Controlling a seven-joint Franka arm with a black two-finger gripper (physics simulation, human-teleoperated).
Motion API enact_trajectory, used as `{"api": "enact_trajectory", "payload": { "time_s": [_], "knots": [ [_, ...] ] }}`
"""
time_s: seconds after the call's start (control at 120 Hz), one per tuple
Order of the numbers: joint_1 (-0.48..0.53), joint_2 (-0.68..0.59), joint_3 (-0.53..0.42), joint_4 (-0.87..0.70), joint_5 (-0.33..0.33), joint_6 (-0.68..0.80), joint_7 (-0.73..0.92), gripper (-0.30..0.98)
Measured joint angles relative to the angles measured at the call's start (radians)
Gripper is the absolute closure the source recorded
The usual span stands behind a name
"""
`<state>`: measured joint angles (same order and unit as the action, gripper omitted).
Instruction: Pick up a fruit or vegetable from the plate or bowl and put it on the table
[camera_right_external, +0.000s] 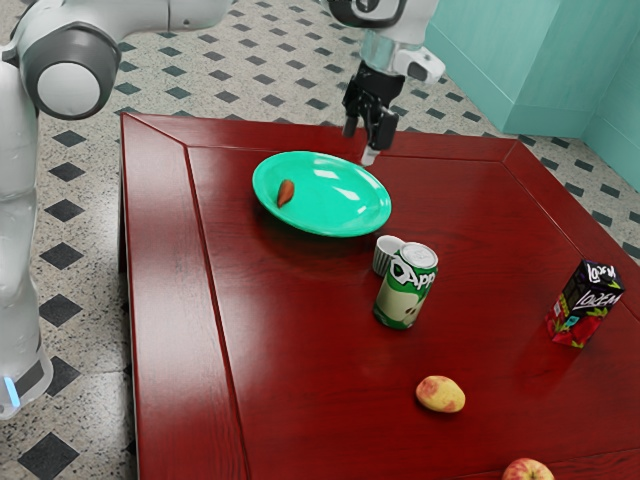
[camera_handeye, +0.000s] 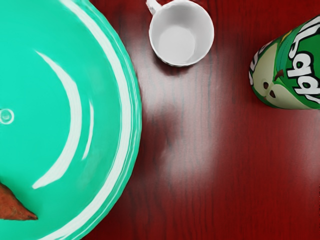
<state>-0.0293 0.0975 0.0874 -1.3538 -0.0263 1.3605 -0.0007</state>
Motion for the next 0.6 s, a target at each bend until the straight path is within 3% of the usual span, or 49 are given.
{"api": "enact_trajectory", "payload": {
  "time_s": [0.3, 0.4, 0.6],
  "knots": [
    [0.012, -0.008, -0.003, 0.013, -0.011, 0.177, -0.029, 0.0],
    [0.0, -0.009, 0.001, 0.025, -0.008, 0.183, -0.169, 0.0],
    [0.03, 0.013, 0.15, 0.017, 0.009, 0.25, -0.492, 0.0]
  ]
}}
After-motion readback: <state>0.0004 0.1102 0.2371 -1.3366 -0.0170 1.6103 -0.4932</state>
